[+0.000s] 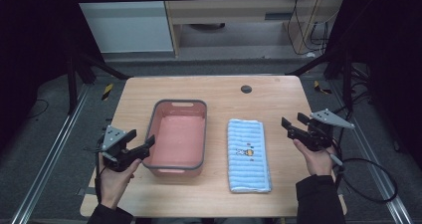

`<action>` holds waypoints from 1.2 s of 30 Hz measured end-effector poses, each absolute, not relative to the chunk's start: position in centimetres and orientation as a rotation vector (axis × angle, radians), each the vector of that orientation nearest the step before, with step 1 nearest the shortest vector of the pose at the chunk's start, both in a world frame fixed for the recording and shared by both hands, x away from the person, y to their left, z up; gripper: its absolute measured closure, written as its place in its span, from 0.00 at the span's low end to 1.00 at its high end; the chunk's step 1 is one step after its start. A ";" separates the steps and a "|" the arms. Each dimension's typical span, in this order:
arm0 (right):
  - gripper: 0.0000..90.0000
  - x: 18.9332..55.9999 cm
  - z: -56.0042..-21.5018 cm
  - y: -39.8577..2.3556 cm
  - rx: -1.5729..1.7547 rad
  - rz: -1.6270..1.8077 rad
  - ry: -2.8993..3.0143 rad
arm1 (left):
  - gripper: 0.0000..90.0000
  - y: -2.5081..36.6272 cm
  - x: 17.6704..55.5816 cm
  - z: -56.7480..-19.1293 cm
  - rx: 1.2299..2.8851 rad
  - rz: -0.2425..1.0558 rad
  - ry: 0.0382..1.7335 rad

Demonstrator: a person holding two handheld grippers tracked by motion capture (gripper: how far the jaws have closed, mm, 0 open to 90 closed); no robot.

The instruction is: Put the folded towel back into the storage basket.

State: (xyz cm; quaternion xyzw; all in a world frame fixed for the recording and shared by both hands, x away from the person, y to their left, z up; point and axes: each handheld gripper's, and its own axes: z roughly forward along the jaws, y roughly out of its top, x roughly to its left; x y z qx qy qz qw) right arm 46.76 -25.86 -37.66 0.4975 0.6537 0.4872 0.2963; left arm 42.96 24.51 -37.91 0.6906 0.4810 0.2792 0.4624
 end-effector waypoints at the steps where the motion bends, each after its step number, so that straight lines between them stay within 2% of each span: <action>1: 0.41 46.8 -37.7 -25.9 1.323 1.296 1.738 | 0.33 24.5 43.0 -37.9 1.698 0.687 1.183; 15: 0.43 48.1 -36.0 -24.5 1.280 1.285 1.762 | 0.32 18.6 43.3 -38.3 1.758 0.627 1.104; 36: 0.43 50.7 -36.1 -23.6 1.273 1.243 1.797 | 0.32 10.6 43.0 -40.2 1.853 0.521 1.012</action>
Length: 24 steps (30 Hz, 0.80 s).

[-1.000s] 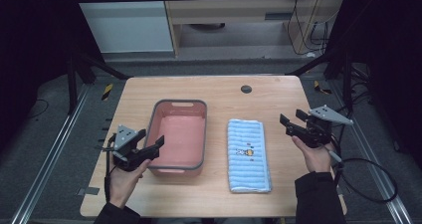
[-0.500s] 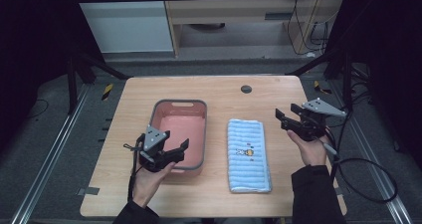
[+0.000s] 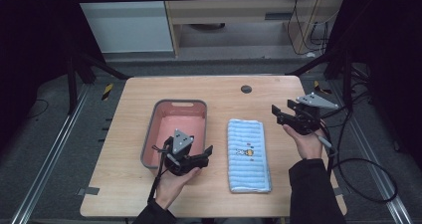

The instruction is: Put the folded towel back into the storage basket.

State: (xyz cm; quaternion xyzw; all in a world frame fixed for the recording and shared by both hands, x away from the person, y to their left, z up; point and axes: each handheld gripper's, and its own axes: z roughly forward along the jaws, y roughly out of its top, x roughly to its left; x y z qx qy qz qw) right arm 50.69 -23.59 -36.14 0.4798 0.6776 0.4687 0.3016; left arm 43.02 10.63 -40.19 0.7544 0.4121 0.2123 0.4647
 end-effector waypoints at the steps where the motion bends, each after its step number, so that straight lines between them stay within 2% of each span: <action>1: 0.43 50.8 -36.2 -23.5 1.273 1.240 1.802 | 0.32 10.4 43.0 -40.3 1.858 0.516 1.009; 24: 0.44 53.5 -39.6 -22.9 1.313 1.187 1.874 | 0.34 5.9 42.1 -43.4 1.938 0.405 0.980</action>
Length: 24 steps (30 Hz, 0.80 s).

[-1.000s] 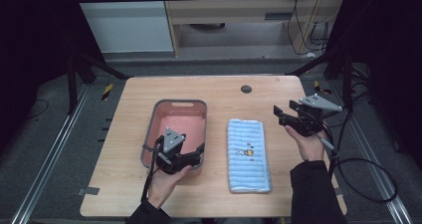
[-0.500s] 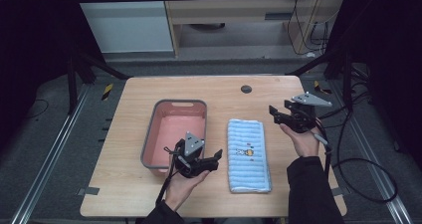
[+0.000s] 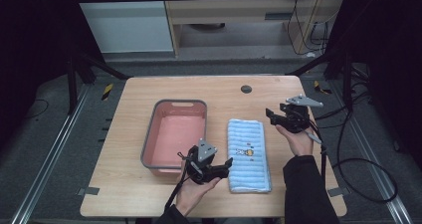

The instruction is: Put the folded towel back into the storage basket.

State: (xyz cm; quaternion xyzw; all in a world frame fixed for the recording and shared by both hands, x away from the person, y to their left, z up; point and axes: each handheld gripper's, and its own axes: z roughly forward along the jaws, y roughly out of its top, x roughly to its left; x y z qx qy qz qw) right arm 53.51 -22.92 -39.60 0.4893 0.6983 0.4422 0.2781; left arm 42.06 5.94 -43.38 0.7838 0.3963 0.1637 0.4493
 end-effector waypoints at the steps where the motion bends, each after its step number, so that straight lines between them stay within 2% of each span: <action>1: 0.44 53.6 -39.7 -22.8 1.314 1.187 1.878 | 0.34 5.8 42.0 -43.6 1.943 0.400 0.982; 24: 0.49 55.4 -44.1 -21.5 1.373 1.144 1.951 | 0.39 3.9 41.1 -48.0 2.036 0.303 1.001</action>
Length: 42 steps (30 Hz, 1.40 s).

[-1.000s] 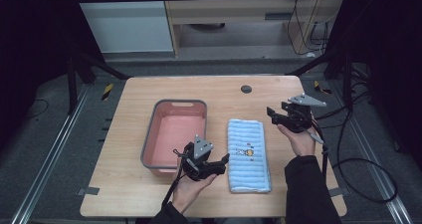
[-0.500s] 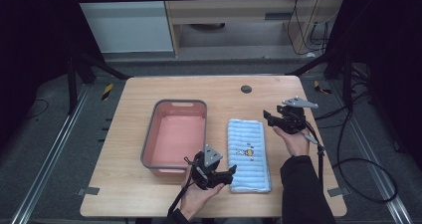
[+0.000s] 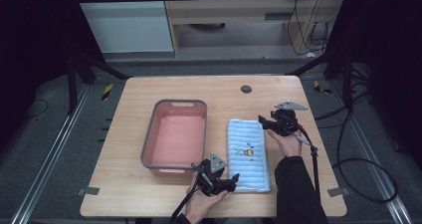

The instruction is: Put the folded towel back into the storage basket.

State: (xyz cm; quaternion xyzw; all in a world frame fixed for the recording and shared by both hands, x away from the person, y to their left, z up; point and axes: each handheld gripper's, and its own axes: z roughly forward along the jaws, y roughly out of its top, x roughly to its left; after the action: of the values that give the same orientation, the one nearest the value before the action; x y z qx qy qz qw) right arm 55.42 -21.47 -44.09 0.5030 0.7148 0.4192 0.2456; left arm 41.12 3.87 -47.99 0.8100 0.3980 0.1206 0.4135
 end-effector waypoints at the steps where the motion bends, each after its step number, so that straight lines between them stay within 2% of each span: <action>1: 0.49 55.5 -44.3 -21.4 1.380 1.144 1.953 | 0.39 3.8 41.1 -48.1 2.040 0.298 1.002; 18: 0.50 56.4 -47.6 -20.3 1.415 1.067 2.050 | 0.45 2.9 41.1 -49.8 2.076 0.262 1.020; 27: 0.53 56.6 -49.2 -20.4 1.462 1.021 2.078 | 0.51 2.7 41.2 -50.0 2.073 0.243 1.042; 33: 0.57 56.6 -49.9 -20.4 1.495 1.023 2.093 | 0.59 2.5 41.0 -50.0 2.085 0.255 1.041; 36: 0.61 56.6 -50.0 -20.3 1.493 1.024 2.097 | 0.63 2.5 41.0 -50.0 2.087 0.250 1.050; 40: 0.74 56.4 -50.1 -20.1 1.492 1.045 2.115 | 0.71 2.4 41.0 -50.0 2.080 0.240 1.061; 42: 0.77 56.4 -50.1 -20.1 1.493 1.053 2.118 | 0.73 2.3 41.0 -50.0 2.079 0.242 1.065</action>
State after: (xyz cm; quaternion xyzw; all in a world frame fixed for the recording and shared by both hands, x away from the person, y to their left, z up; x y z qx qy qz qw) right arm 56.45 -20.08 -50.15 0.5260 0.7459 0.3709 0.1715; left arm 40.98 2.27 -49.96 0.8166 0.4184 0.0949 0.3861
